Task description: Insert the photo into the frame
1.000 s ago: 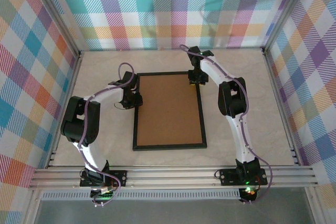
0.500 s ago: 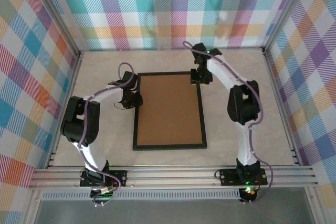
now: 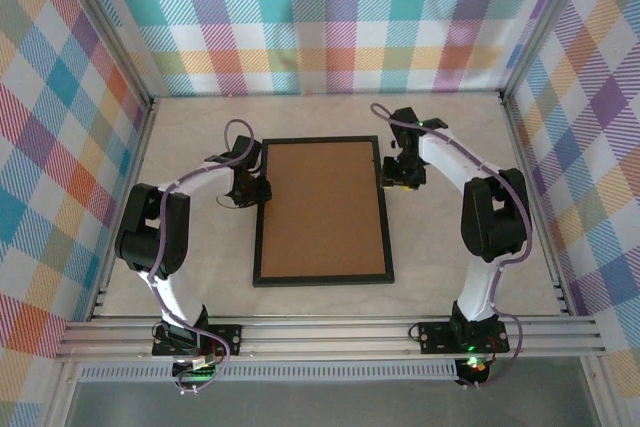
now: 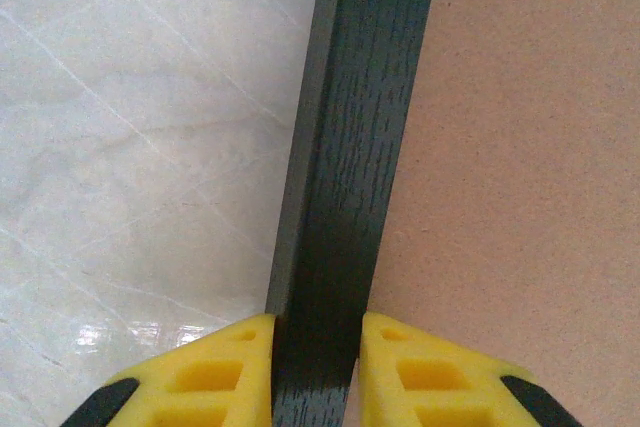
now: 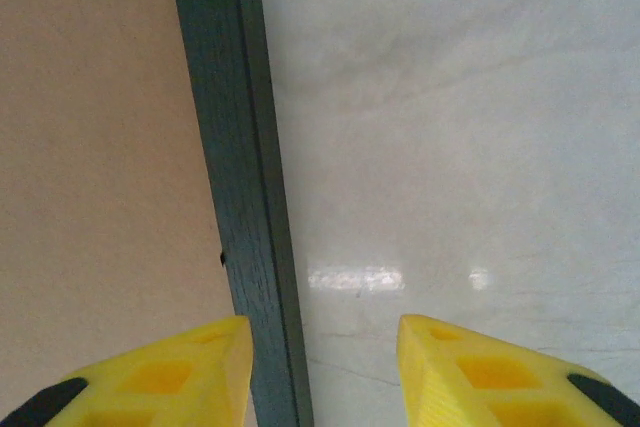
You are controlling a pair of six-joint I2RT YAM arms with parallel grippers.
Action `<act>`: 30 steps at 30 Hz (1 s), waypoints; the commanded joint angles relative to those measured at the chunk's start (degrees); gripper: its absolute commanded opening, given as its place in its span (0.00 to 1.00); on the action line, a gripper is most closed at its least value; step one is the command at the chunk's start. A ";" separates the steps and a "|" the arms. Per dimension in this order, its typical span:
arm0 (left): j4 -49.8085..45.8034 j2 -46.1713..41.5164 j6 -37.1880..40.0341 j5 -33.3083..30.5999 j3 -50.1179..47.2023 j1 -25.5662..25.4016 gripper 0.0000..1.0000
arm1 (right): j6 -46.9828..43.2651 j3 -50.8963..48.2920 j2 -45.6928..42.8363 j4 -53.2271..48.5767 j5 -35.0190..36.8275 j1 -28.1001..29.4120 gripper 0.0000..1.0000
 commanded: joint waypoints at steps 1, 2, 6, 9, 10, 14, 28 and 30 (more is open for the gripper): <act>-3.96 0.25 -0.20 0.25 -0.78 0.12 0.23 | 1.62 -2.67 -0.25 4.52 -4.73 0.35 0.44; -3.97 0.20 -0.23 0.32 -0.92 0.12 0.22 | 1.85 -3.58 -0.19 5.19 -5.03 0.48 0.44; -3.87 -0.09 -0.33 0.41 -1.12 0.12 0.22 | 2.40 -5.73 0.39 6.97 -5.32 0.68 0.45; -3.98 -0.15 -0.33 0.34 -1.23 0.12 0.22 | 2.65 -6.07 1.49 7.56 -4.71 1.09 0.44; -3.96 -0.23 -0.33 0.35 -1.23 0.12 0.22 | 2.79 -6.00 1.78 7.70 -4.01 1.08 0.45; -4.06 -0.20 -0.33 0.34 -1.18 0.12 0.22 | 3.90 -6.07 1.81 9.87 0.37 1.07 0.45; -3.97 -0.03 -0.39 0.46 -1.32 0.11 0.22 | 3.56 -4.62 6.66 10.40 -2.61 1.45 0.45; -3.96 0.10 -0.33 0.77 -1.15 0.12 0.22 | 3.79 -4.42 7.47 10.02 -3.90 2.15 0.45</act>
